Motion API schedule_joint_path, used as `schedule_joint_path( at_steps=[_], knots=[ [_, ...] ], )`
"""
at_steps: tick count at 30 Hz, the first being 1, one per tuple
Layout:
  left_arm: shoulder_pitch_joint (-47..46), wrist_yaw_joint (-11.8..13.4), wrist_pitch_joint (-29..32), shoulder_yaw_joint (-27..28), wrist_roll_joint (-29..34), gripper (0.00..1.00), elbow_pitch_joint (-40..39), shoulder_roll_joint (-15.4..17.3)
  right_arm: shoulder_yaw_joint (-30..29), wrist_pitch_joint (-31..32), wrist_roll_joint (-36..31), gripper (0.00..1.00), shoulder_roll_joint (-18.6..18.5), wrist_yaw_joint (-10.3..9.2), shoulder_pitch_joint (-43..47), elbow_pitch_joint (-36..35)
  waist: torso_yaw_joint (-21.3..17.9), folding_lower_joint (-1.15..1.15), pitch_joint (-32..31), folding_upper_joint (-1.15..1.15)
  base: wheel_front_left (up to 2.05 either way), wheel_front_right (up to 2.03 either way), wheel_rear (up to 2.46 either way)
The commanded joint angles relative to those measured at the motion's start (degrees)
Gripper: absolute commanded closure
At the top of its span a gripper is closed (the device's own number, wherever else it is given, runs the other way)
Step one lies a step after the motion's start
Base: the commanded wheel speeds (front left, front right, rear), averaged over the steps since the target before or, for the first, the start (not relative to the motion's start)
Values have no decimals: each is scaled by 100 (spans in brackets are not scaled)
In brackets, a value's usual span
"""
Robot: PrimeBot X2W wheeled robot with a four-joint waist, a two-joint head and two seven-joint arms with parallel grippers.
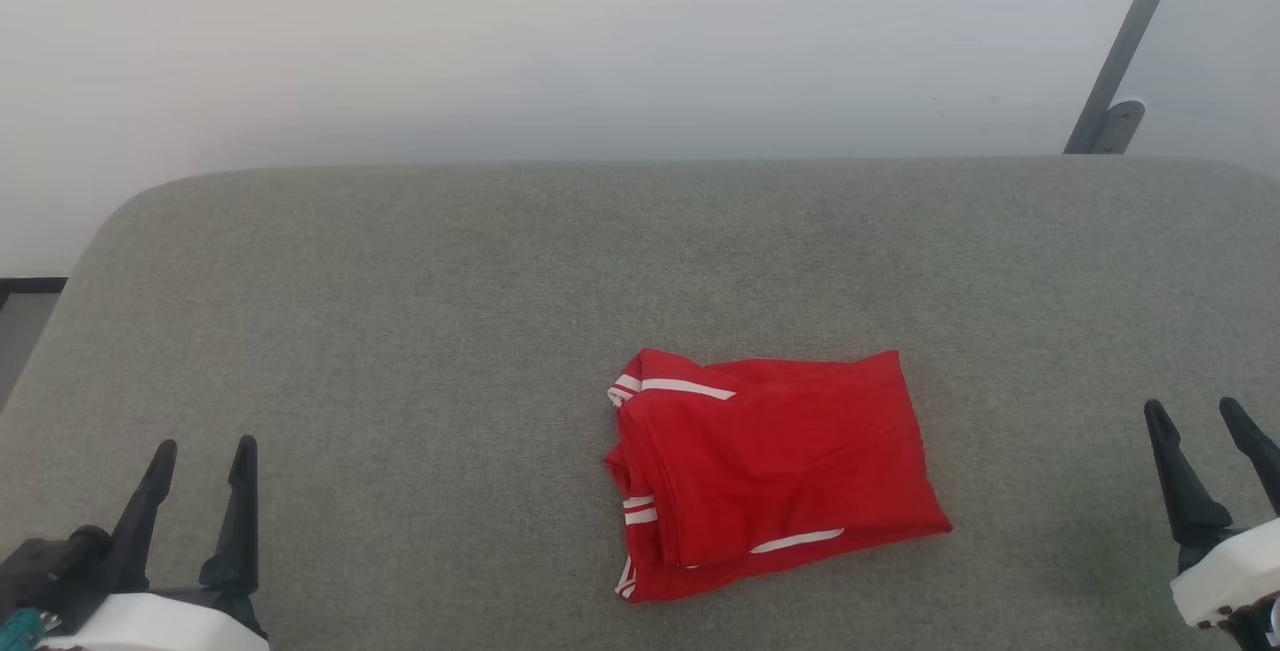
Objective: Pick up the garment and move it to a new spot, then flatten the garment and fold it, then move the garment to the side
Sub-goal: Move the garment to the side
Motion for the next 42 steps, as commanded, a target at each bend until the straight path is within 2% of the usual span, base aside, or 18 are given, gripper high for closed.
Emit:
schedule_joint_path(
  at_steps=[1,11,20,26,34,42],
  knots=[
    [-23,-12,-23,7,-40,0,9,-9,10,-34,33,0,-3,1,16,8,6,0,0,-1,0,0,0],
    [-62,-12,-23,-85,-67,0,-1,-31,260,243,160,0,28,1,-63,-46,198,0,5,-1,0,0,0],
    [-124,-11,-23,-189,-123,0,20,-100,829,1119,452,0,-46,1,-474,0,655,0,126,-1,0,0,0],
    [-220,-10,-23,-303,-120,0,46,-180,1063,2118,715,0,-206,2,-839,206,983,0,343,-1,0,0,0],
    [-407,-10,-23,-441,-97,0,80,-322,1191,3988,891,0,-393,1,-1309,497,1327,0,714,-1,0,0,0],
    [-625,-10,-23,-578,-103,0,142,-472,1251,5792,844,0,-344,2,-1573,603,1544,0,1074,-1,0,0,0]
  ],
)
